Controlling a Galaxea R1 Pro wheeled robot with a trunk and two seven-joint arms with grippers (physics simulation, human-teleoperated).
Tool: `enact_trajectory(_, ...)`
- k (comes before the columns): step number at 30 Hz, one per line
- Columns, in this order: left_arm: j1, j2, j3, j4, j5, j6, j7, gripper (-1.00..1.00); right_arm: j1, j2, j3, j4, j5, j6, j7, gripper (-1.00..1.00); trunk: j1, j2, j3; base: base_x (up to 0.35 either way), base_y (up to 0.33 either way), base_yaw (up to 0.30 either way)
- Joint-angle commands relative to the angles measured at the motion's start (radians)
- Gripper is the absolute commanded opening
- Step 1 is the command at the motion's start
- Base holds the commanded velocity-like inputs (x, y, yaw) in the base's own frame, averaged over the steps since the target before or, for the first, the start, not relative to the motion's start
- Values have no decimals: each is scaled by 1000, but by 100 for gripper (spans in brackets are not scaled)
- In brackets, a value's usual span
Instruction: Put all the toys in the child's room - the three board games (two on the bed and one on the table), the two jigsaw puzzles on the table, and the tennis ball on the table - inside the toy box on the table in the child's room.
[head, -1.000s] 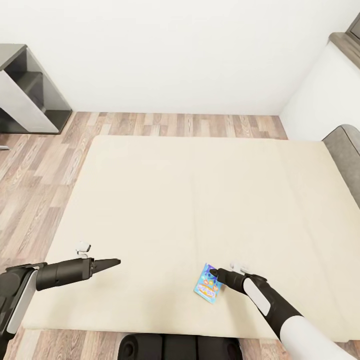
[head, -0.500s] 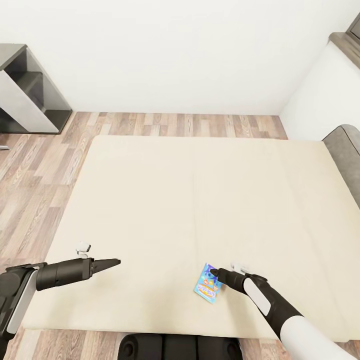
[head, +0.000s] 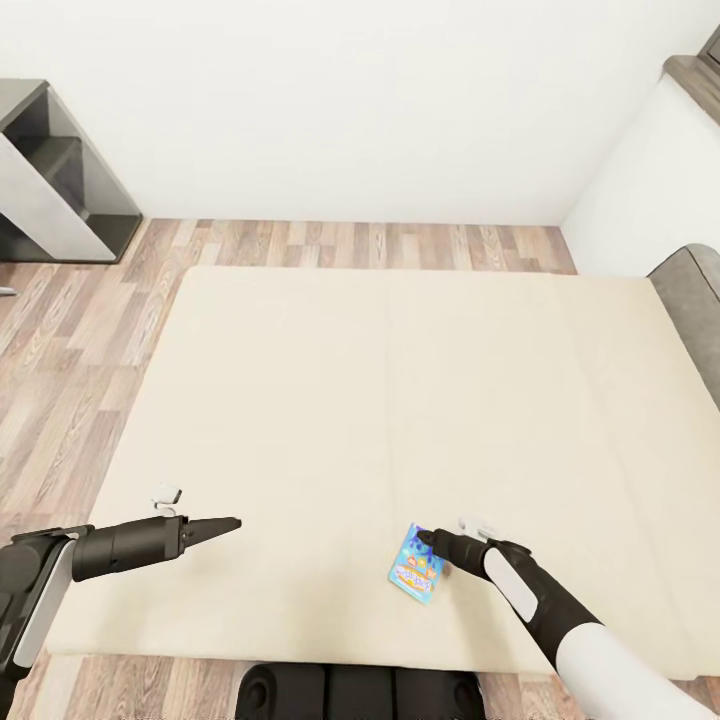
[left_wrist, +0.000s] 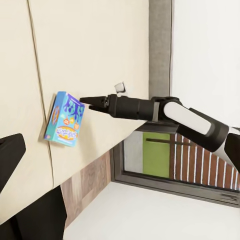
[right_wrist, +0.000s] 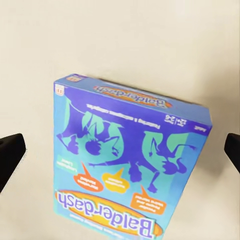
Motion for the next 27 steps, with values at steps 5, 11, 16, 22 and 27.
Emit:
enact_trajectory(5, 0, 0, 0, 0, 3, 8, 0, 100, -8, -1, 3, -2, -1, 4, 1, 100, 0, -2, -9, 0, 0, 0)
enact_trajectory(11, 0, 1, 0, 0, 3, 8, 0, 100, -12, -7, 3, -3, -1, 3, 4, 100, 0, -2, -19, 0, 0, 0)
enact_trajectory(16, 0, 4, 1, 0, 3, 8, -3, 100, -13, -9, 3, -3, -1, 0, 4, 100, 0, -2, -27, 0, 0, 0)
enact_trajectory(22, 0, 3, 0, 0, 3, 8, -3, 100, -13, -9, 3, -3, -2, 0, 5, 100, 0, -2, -37, 0, 0, 0)
enact_trajectory(27, 0, 3, 0, 0, 3, 8, -3, 100, -13, -9, 3, -3, -2, -1, 7, 100, 0, -2, -45, 0, 0, 0)
